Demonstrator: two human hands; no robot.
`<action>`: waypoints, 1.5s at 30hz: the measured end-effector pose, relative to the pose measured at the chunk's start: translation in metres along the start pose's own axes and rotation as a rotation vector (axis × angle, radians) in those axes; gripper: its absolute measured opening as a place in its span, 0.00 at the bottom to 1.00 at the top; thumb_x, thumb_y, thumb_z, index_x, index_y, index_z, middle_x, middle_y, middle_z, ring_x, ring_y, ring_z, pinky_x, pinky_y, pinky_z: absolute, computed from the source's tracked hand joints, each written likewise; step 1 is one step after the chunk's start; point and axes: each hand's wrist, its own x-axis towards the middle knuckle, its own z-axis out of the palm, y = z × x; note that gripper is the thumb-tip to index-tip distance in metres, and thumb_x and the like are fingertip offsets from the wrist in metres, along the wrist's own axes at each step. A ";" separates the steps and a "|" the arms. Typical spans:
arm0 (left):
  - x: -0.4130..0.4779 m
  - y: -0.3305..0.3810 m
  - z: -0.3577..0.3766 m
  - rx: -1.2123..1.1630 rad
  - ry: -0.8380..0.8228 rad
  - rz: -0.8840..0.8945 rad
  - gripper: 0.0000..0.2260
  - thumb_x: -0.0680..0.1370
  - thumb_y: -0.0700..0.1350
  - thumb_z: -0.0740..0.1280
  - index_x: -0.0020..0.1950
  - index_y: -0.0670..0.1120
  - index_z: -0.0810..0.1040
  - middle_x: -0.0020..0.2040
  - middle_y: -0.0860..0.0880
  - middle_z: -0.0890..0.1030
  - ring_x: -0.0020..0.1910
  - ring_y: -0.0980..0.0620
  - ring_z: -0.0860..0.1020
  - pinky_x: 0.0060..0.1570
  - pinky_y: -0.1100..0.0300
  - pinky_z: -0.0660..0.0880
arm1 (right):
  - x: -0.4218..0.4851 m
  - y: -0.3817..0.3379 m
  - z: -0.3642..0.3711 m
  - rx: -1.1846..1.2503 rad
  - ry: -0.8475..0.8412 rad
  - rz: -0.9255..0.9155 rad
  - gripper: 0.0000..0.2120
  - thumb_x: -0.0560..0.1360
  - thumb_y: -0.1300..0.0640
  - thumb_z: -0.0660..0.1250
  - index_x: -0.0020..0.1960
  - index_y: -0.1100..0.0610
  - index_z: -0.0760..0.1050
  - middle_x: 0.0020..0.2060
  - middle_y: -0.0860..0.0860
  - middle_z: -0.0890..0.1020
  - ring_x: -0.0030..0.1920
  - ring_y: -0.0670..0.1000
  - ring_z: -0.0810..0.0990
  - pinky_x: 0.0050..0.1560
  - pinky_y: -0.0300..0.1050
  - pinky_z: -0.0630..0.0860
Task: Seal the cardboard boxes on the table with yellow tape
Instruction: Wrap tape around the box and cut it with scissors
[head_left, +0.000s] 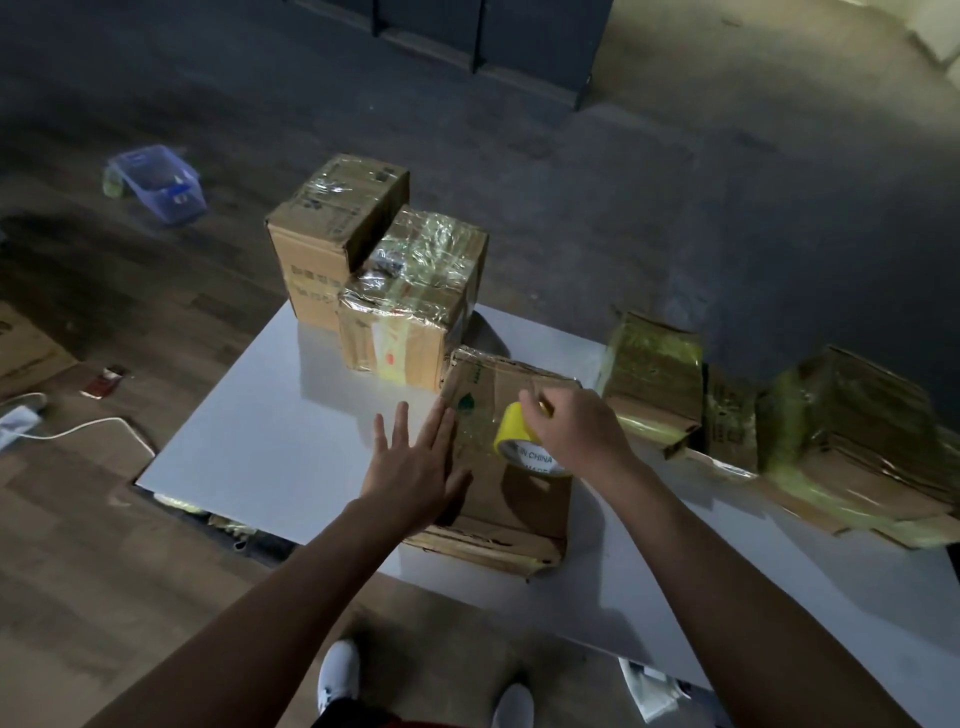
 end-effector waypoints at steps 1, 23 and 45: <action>0.001 0.002 -0.002 0.015 0.004 -0.003 0.36 0.77 0.67 0.35 0.78 0.46 0.36 0.79 0.46 0.38 0.77 0.35 0.42 0.71 0.34 0.43 | -0.001 0.002 -0.001 -0.009 0.015 0.006 0.24 0.79 0.48 0.59 0.27 0.53 0.60 0.24 0.49 0.64 0.29 0.54 0.66 0.32 0.43 0.58; 0.013 0.029 -0.001 -0.018 0.086 0.212 0.43 0.69 0.65 0.30 0.79 0.43 0.43 0.79 0.43 0.44 0.78 0.46 0.42 0.75 0.48 0.39 | -0.014 0.028 -0.013 0.162 -0.017 0.075 0.26 0.78 0.43 0.62 0.27 0.56 0.62 0.22 0.50 0.64 0.28 0.51 0.67 0.30 0.47 0.59; 0.017 0.048 0.004 -0.111 0.094 0.338 0.37 0.73 0.62 0.35 0.79 0.45 0.44 0.80 0.46 0.47 0.79 0.49 0.45 0.74 0.52 0.40 | -0.024 0.055 -0.033 0.255 0.071 0.107 0.24 0.77 0.48 0.65 0.26 0.55 0.64 0.22 0.48 0.64 0.26 0.47 0.64 0.29 0.45 0.59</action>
